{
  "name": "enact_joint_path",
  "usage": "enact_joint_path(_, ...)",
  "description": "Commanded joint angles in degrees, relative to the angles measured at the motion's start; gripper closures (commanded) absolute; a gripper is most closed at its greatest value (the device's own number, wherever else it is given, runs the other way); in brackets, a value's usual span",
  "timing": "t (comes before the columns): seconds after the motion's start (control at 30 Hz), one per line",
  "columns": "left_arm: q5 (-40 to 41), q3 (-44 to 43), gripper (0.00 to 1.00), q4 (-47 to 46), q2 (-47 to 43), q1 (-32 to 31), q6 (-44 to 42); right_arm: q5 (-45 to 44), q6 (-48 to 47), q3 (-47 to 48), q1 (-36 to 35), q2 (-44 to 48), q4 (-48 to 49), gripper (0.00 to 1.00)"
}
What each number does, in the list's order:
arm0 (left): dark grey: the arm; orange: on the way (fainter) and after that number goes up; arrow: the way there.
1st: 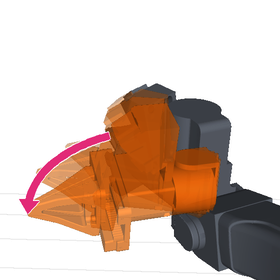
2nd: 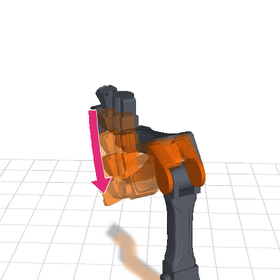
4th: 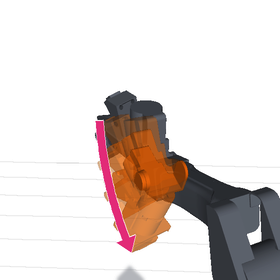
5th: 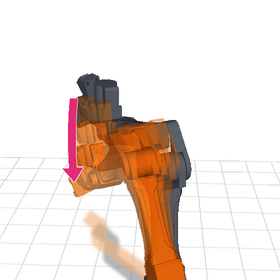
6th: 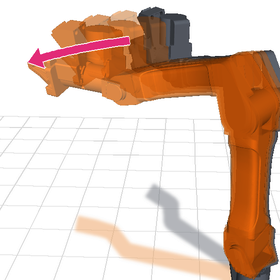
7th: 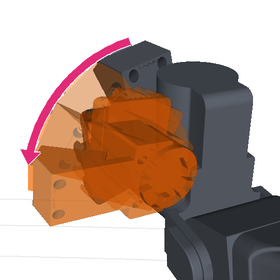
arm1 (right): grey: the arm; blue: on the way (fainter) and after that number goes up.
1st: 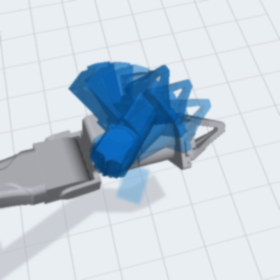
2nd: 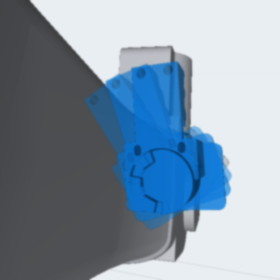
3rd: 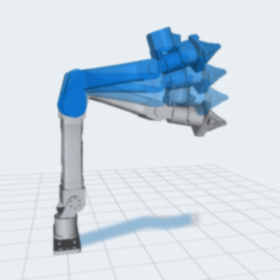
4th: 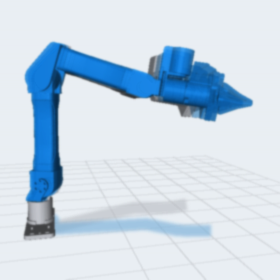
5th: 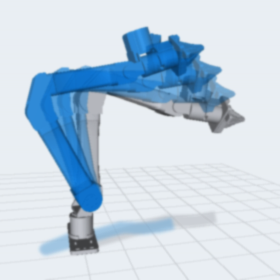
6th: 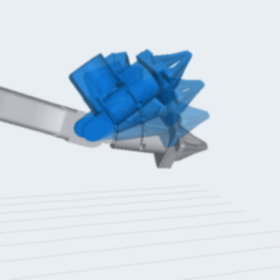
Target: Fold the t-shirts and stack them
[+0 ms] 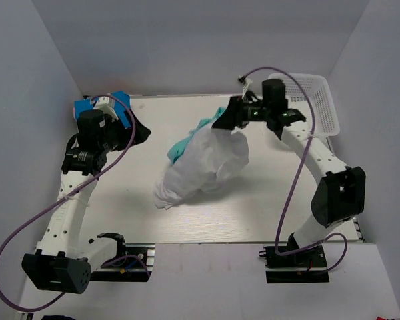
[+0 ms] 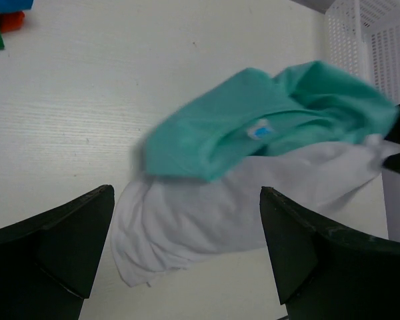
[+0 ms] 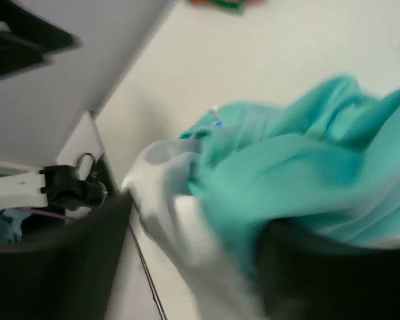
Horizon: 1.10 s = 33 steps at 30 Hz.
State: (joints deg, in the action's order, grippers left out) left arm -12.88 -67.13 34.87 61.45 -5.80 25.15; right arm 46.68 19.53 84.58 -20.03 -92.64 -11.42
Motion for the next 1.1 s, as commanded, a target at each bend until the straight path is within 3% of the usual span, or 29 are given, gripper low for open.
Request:
enact_joint_path(0.0, -0.47, 1.91, 0.00, 2.30, -1.60, -0.26, 0.69, -13.83, -11.68, -2.39, -3.95, 0.45, -11.03, 0.10)
enact_joint_path(0.13, -0.47, 1.92, 0.00, 4.59, -0.45, -0.26, 1.22, -22.55, -16.80, -3.79, -7.29, 0.44, -18.10, 0.10)
enact_joint_path(0.27, 0.05, 3.58, 0.00, 5.64, -0.45, -0.26, 1.75, -32.42, -21.18, -7.32, -11.59, 4.30, -18.99, 0.10)
enact_joint_path(0.53, 0.05, 6.31, 0.00, 6.96, -1.51, -0.26, 2.89, -36.22, -25.59, -11.36, -22.67, 6.33, -21.45, 0.10)
enact_joint_path(0.83, 0.58, 9.39, 0.00, 8.55, -4.59, -0.26, 3.51, -40.61, -21.46, -19.36, -32.96, 3.26, -8.72, 0.10)
enact_joint_path(0.93, 1.10, 9.92, 0.00, 9.68, -5.11, -0.26, 3.51, -43.59, -21.46, -21.29, -34.54, -0.60, -0.03, 0.10)
enact_joint_path(1.07, 1.80, 9.92, 0.00, 10.83, -5.63, -0.26, 3.51, -50.70, -22.60, -19.63, -36.04, -7.88, 2.10, 0.10)
